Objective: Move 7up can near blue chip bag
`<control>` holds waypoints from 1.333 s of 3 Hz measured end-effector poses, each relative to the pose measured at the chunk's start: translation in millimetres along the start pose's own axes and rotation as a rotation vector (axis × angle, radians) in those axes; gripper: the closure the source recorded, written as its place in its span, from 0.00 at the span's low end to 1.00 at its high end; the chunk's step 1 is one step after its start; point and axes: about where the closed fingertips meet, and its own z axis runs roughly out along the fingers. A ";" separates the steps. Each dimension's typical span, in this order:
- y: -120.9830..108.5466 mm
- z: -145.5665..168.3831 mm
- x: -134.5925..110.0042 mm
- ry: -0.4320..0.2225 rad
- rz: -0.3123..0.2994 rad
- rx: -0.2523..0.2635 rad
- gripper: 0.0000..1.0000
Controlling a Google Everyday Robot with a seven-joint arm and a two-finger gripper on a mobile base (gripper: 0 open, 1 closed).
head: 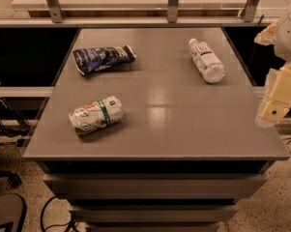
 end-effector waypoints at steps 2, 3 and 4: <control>-7.2 0.9 -16.0 -0.016 -0.052 0.005 0.00; -9.9 11.1 -51.2 -0.029 -0.182 -0.025 0.00; 0.5 27.0 -99.0 -0.021 -0.384 -0.070 0.00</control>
Offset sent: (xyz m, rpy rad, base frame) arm 0.0238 0.0291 0.0041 -0.0058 -0.0142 0.1209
